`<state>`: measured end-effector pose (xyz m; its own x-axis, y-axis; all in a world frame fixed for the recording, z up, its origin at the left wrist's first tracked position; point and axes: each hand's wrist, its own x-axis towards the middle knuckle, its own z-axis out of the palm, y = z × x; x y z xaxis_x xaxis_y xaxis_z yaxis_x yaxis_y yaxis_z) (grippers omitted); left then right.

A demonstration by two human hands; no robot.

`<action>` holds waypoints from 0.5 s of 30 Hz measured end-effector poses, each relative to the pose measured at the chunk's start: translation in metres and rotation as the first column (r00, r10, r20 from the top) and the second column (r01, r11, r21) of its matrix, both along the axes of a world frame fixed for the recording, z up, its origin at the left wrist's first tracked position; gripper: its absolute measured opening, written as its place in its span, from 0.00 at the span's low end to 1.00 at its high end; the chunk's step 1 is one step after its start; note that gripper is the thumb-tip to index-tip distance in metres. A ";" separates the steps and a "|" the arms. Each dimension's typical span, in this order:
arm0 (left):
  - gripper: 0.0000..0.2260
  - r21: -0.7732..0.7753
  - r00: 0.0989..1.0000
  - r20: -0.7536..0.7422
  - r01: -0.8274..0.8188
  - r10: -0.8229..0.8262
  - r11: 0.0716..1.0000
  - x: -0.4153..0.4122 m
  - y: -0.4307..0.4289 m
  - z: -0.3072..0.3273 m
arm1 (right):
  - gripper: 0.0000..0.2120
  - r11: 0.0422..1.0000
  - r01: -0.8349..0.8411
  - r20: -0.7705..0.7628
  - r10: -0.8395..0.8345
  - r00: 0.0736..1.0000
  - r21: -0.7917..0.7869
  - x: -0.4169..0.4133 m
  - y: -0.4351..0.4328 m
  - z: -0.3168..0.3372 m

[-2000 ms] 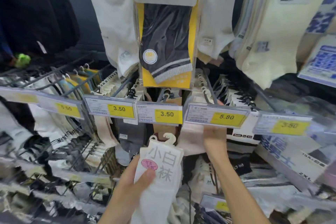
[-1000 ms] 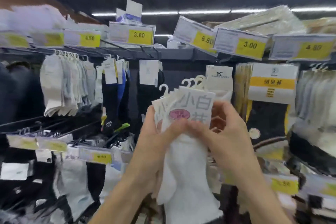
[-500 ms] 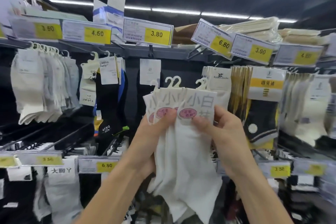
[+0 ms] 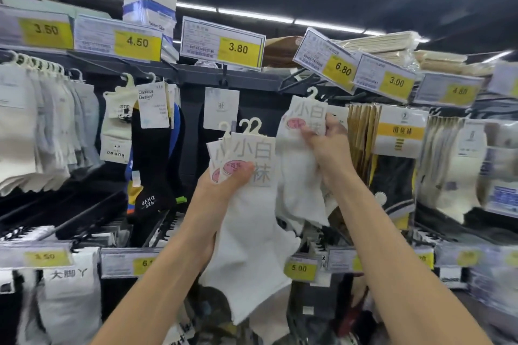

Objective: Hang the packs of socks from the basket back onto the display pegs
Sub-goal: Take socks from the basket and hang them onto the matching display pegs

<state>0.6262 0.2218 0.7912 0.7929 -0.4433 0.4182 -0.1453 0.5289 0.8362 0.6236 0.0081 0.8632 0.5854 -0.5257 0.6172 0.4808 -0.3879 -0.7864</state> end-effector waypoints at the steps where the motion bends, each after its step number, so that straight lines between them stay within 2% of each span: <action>1: 0.22 0.015 1.000 0.003 -0.008 0.007 1.000 0.002 0.000 0.000 | 0.13 0.999 0.016 -0.001 -0.017 1.000 -0.039 0.008 -0.003 0.004; 5: 0.21 0.055 1.000 0.011 -0.026 0.025 0.998 0.008 -0.001 0.001 | 0.15 0.993 0.040 0.008 -0.040 0.999 -0.112 0.030 -0.009 0.021; 8: 0.19 0.065 0.999 0.030 -0.029 0.027 0.997 0.010 -0.001 0.004 | 0.16 0.991 -0.030 0.006 0.031 1.000 -0.128 0.040 -0.012 0.026; 11: 0.17 0.065 0.998 0.054 -0.018 0.014 0.998 0.011 -0.001 0.007 | 0.17 0.981 -0.080 -0.020 0.077 0.997 -0.175 0.046 -0.016 0.025; 15: 0.18 0.055 0.998 0.061 -0.002 -0.001 0.998 0.010 -0.003 0.008 | 0.16 0.976 -0.066 -0.097 0.047 0.994 -0.206 0.044 -0.015 0.022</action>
